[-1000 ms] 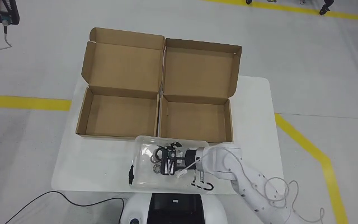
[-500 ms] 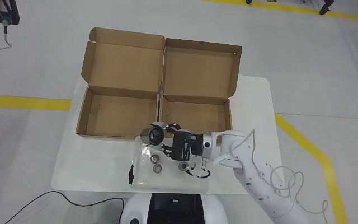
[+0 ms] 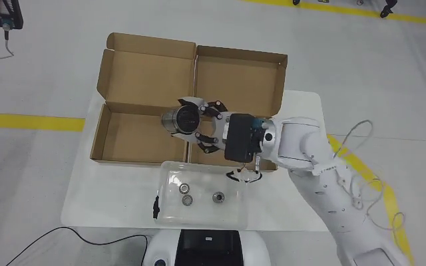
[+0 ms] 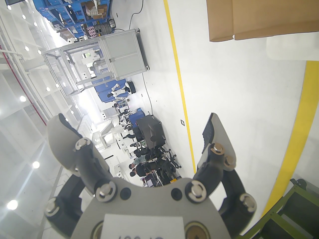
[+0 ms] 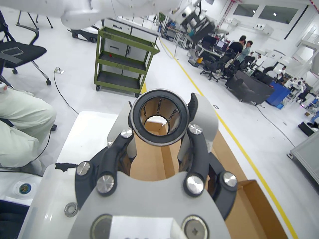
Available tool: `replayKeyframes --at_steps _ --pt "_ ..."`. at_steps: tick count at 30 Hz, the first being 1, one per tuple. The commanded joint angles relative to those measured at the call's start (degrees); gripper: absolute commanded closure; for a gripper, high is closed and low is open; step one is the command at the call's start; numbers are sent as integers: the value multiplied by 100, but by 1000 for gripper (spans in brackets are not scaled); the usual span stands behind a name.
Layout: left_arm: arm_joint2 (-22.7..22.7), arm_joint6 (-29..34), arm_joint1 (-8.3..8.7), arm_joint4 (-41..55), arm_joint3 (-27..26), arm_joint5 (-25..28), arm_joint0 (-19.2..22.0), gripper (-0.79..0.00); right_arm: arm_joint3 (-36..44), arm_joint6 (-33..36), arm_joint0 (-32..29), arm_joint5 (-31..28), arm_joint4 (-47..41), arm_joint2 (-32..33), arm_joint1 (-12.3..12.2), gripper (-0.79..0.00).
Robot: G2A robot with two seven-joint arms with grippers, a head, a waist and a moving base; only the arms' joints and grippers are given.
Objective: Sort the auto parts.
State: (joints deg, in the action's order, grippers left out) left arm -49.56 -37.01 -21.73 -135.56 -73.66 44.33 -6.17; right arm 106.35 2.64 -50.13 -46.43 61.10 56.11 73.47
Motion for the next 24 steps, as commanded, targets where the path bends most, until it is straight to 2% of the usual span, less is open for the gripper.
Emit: replayKeyframes --at_steps 1,7,10,17,24 --pt "0 0 0 0 0 0 0 -785 -100 -172 226 -81 -126 27 23 0" --pt "0 0 0 0 0 0 0 -785 -522 -1022 794 -97 -170 83 123 0" --pt "0 0 0 0 0 0 0 -785 -644 -1516 855 -44 -37 21 172 0" --pt "0 0 0 0 0 0 0 -785 -856 -2726 623 233 518 -120 251 0" --pt "0 0 0 0 0 0 0 -785 -886 -3456 350 569 978 -54 268 0"
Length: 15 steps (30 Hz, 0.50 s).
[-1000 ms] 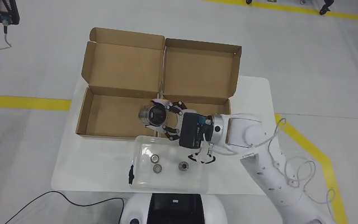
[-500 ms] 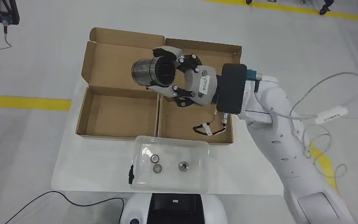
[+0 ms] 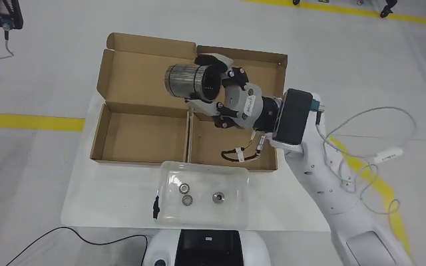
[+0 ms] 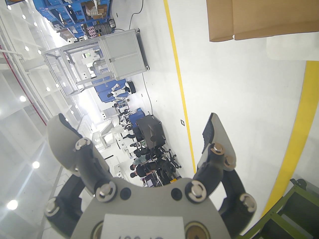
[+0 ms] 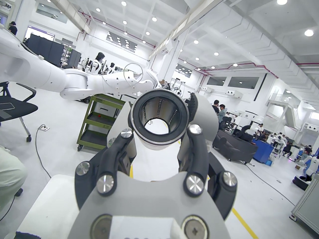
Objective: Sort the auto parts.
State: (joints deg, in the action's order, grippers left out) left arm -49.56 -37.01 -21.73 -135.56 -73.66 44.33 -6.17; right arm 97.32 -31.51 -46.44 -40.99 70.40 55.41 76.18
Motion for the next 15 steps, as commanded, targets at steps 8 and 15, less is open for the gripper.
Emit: replayKeyframes --at_steps 8,15 --pt "0 0 0 0 0 0 0 -785 227 -266 -423 191 194 295 -45 0" --pt "0 0 0 0 0 0 0 -785 541 -203 -750 72 269 583 -112 0"
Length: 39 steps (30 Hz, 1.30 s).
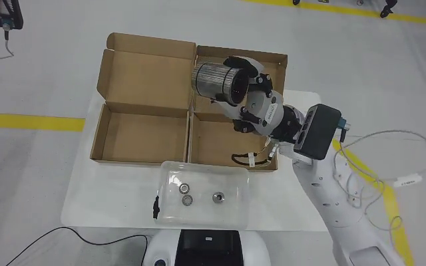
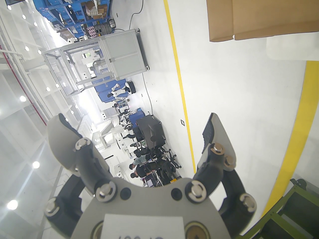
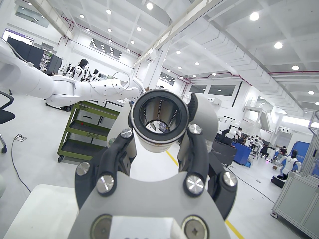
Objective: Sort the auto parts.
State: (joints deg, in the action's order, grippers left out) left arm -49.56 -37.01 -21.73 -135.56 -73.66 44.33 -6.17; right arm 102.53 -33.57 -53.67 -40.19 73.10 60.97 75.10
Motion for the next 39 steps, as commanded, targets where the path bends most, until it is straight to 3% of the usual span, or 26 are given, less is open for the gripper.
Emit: replayKeyframes --at_steps 1,7,15,22,31,39 --pt "0 0 0 0 0 0 0 -785 33 -1 -51 -19 -1 51 -10 0" --pt "0 0 0 0 0 0 0 -785 -47 -8 -46 -78 -35 72 -7 0" --pt "0 0 0 0 0 0 0 -785 -77 501 -49 -199 -166 37 -9 0" --pt "0 0 0 0 0 0 0 -785 -334 1856 -24 -570 -397 72 -65 0" --pt "0 0 0 0 0 0 0 -785 -750 3863 71 -531 -1222 -66 -93 0" --pt "0 0 0 0 0 0 0 -785 -1014 5007 109 -688 -1901 -161 -136 0"
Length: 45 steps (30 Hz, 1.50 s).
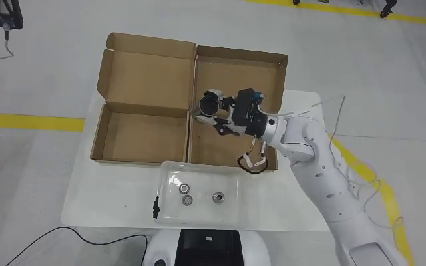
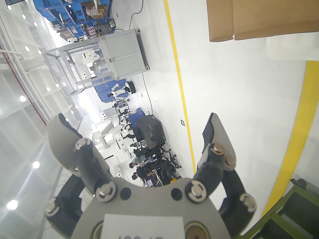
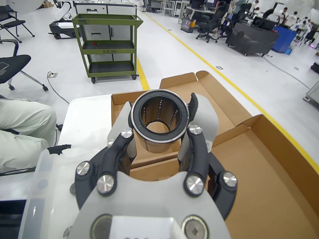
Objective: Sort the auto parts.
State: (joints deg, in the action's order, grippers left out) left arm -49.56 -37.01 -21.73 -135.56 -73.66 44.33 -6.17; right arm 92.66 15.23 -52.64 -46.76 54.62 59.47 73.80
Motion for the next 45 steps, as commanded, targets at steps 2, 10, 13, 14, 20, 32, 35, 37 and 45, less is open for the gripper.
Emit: replayKeyframes --at_steps 2,10,13,14,20,32,35,37,45 --pt "0 0 0 0 0 0 0 -785 -65 418 24 -84 -167 -25 -24 0" --pt "0 0 0 0 0 0 0 -785 -183 967 -82 -515 -29 -195 -102 0" --pt "0 0 0 0 0 0 0 -785 -246 816 -189 -553 168 -237 -115 0" --pt "0 0 0 0 0 0 0 -785 -284 762 -226 -547 259 -252 -120 0" --pt "0 0 0 0 0 0 0 -785 -413 469 -344 -394 880 -343 -136 0" --pt "0 0 0 0 0 0 0 -785 -1076 270 -339 128 1467 -594 -107 0" --pt "0 0 0 0 0 0 0 -785 -1288 215 -250 222 1524 -666 -82 0" --pt "0 0 0 0 0 0 0 -785 -1423 191 -176 285 1560 -711 -64 0" --pt "0 0 0 0 0 0 0 -785 -1996 246 181 475 1366 -938 55 0"
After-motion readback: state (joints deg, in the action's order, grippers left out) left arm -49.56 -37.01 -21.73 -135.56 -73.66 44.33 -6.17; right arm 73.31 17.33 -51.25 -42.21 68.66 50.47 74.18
